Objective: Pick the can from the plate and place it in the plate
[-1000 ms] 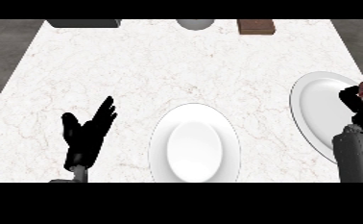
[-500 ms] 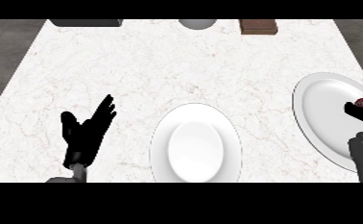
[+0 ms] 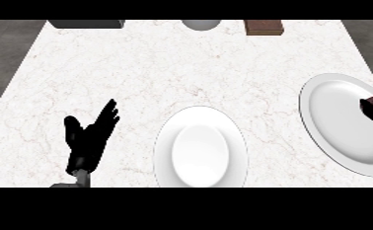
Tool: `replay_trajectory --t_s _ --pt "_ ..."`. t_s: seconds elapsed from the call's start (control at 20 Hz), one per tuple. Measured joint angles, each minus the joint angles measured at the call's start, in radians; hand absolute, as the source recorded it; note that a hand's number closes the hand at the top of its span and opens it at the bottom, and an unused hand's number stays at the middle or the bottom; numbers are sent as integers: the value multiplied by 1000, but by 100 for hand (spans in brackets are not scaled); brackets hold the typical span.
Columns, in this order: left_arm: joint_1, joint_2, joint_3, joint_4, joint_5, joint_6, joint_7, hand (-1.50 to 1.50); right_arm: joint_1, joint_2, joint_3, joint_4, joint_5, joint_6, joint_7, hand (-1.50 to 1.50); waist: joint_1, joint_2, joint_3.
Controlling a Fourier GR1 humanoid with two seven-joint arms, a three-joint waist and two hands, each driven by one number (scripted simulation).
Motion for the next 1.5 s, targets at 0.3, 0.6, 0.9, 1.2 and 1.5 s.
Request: replay_trajectory --t_s 0.3,0.6,0.9,1.2,1.5 --pt "-6 1 4 -22 3 0 32 0 62 54 -119 -85 -265 47 -278 -150 -6 -3 -3" --pt "11 -14 1 -16 -16 13 13 0 251 142 -143 -294 -435 237 -381 -150 -16 -7 -5" --pt "35 -2 16 -18 -9 -10 -8 0 469 269 -73 -534 -468 349 -396 -150 -14 -7 -7" --pt "22 -10 22 -15 -12 -12 1 0 676 342 56 -719 -434 347 -365 -150 -12 -5 -7" --pt "15 -20 23 -1 -22 -15 -1 0 836 360 235 -818 -427 242 -361 -150 -12 -5 -7"
